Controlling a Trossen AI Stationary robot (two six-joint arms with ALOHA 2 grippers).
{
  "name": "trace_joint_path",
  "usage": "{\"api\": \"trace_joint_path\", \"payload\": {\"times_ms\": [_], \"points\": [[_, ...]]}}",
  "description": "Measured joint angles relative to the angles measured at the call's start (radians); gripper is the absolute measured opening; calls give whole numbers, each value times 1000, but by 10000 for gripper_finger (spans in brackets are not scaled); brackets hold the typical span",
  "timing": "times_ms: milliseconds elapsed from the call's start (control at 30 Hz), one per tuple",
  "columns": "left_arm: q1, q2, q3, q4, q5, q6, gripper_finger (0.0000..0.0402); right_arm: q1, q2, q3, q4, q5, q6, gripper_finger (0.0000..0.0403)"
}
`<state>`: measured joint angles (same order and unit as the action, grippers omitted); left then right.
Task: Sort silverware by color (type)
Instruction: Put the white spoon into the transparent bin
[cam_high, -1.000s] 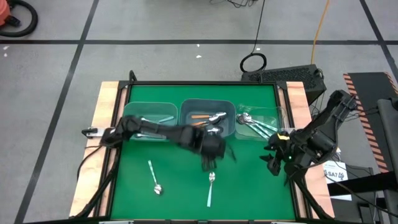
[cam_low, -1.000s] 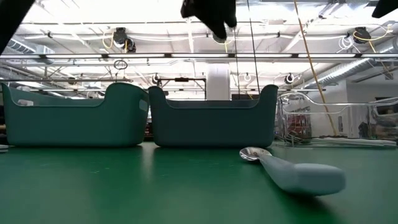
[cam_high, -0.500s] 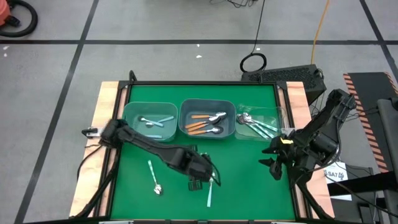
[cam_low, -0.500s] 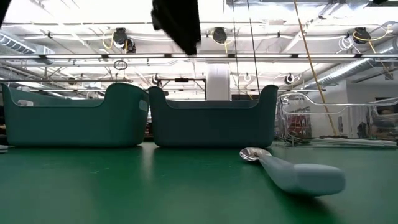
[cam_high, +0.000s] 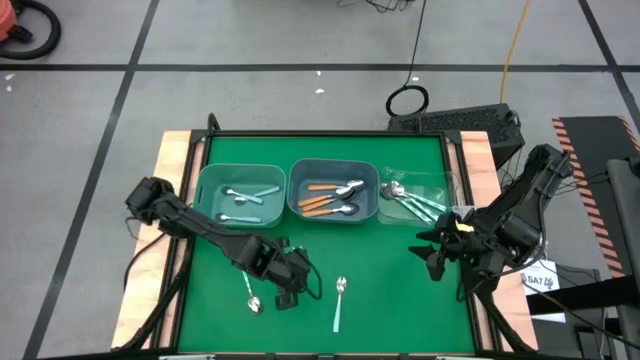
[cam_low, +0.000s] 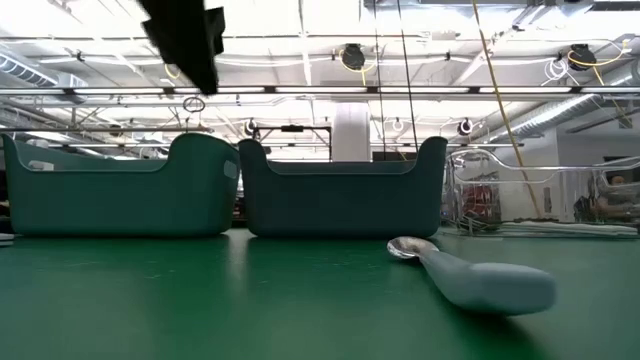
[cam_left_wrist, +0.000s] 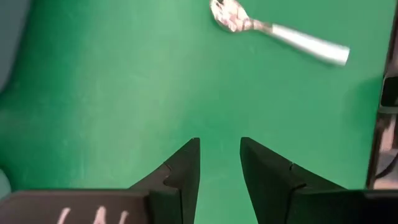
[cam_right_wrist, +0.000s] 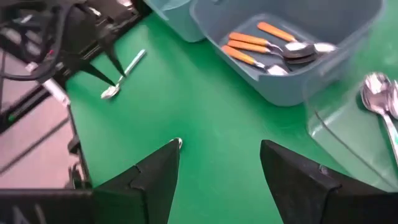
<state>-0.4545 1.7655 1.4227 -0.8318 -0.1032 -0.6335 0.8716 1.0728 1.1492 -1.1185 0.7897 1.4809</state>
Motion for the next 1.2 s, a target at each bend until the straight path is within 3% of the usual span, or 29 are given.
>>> {"api": "trace_joint_path", "payload": {"times_ms": [267,433,600,733,900,1067,1200], "points": [[-31,-2,1,-81,50,45,120,-75,13,0,-86,-7,105,219],[-147,-25,0,-270,-50,-82,120,-102,13,0,-68,-23,100,219],[-258,-88,1,-312,-61,-92,120,-107,13,0,-67,-34,-1,219],[-313,-122,-14,-342,-35,50,120,-107,13,0,-47,-51,-92,219],[-332,-161,-152,-315,75,287,141,-105,13,0,40,-121,-200,219],[-283,-203,-286,-204,86,444,176,-105,13,0,162,-187,-253,219],[-241,-204,-333,-105,87,573,179,-104,13,0,223,-189,-256,219]]}}
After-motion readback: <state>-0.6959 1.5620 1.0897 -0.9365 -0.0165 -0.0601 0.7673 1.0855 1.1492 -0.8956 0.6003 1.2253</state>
